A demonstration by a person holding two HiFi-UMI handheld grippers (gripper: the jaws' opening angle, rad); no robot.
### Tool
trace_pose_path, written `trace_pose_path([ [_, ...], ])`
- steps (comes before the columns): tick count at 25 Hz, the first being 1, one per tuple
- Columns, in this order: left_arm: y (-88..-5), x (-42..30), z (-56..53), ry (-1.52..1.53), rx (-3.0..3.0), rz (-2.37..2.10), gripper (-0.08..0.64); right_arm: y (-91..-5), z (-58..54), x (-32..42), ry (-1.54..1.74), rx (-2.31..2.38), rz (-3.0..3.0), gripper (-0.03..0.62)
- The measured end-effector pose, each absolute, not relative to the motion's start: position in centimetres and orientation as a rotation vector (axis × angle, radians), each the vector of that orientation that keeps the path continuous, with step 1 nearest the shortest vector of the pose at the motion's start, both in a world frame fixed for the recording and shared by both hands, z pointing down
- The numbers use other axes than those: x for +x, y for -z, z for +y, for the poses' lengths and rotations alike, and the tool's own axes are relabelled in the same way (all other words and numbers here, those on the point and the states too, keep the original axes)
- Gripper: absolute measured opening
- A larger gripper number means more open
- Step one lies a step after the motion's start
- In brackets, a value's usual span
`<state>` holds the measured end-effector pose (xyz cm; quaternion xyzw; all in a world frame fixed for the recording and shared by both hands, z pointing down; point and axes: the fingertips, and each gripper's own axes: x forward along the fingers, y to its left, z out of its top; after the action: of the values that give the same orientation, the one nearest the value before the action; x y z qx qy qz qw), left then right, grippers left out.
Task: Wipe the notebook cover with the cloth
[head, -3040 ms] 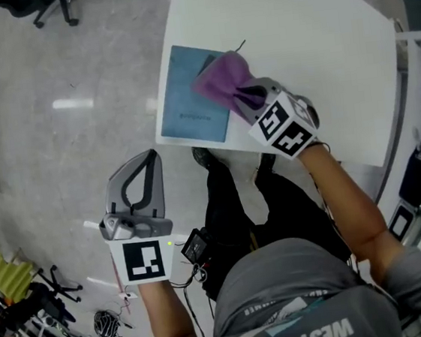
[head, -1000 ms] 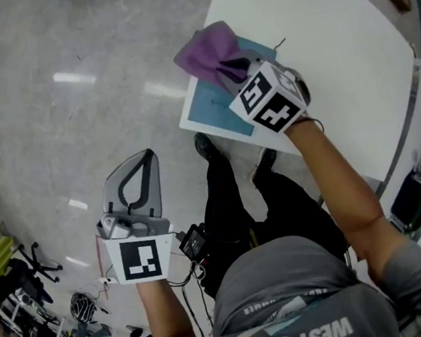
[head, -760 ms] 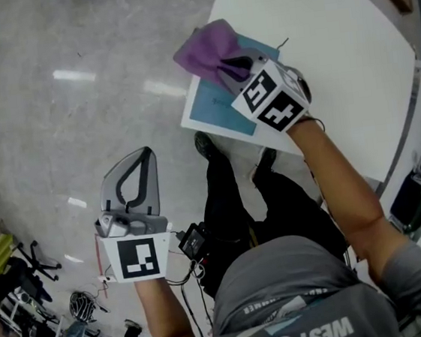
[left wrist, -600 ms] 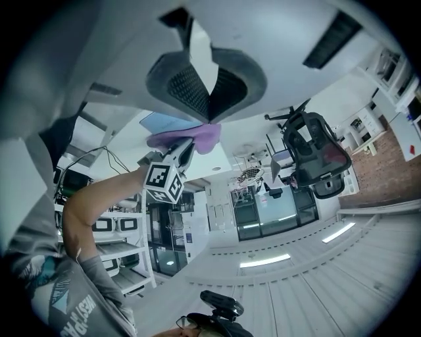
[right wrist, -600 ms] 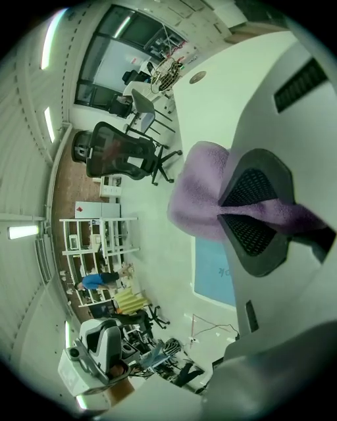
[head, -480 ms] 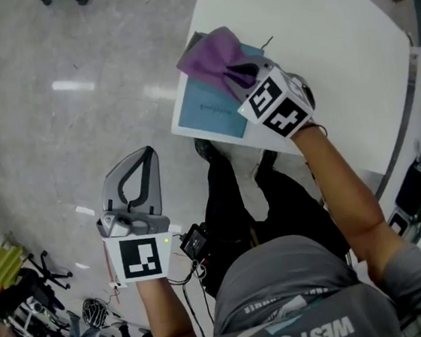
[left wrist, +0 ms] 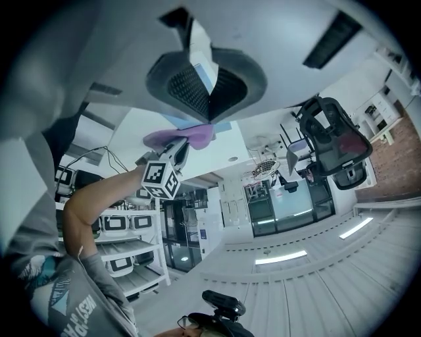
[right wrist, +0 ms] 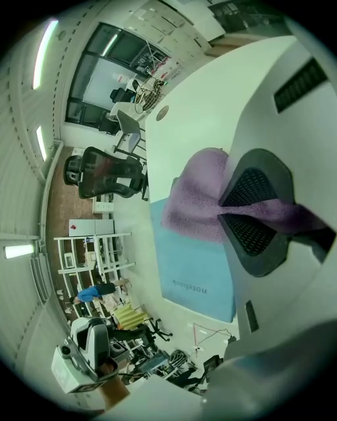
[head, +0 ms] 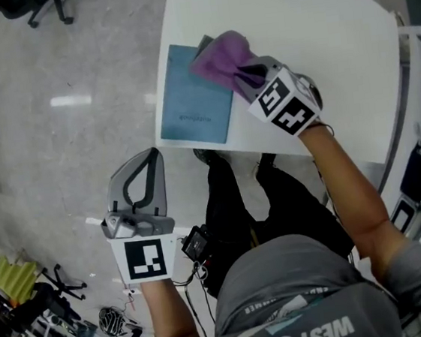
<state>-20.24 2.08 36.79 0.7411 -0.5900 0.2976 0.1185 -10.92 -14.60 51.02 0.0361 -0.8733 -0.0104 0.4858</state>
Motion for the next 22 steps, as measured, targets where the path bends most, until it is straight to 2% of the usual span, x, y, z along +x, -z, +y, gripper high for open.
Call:
trace_pose_path([
  [16, -39.1, -24.1, 5.4, -0.853, 2.030, -1.798, 0.003, -51.4, -13.6, -21.8, 0.128, -0.043, -2.197, 0.057],
  [22, -38.6, -23.9, 4.8, -0.859, 2.046, -1.788, 0.003, -50.9, -13.7, -20.9, 0.085, -0.040, -2.198, 0.057],
])
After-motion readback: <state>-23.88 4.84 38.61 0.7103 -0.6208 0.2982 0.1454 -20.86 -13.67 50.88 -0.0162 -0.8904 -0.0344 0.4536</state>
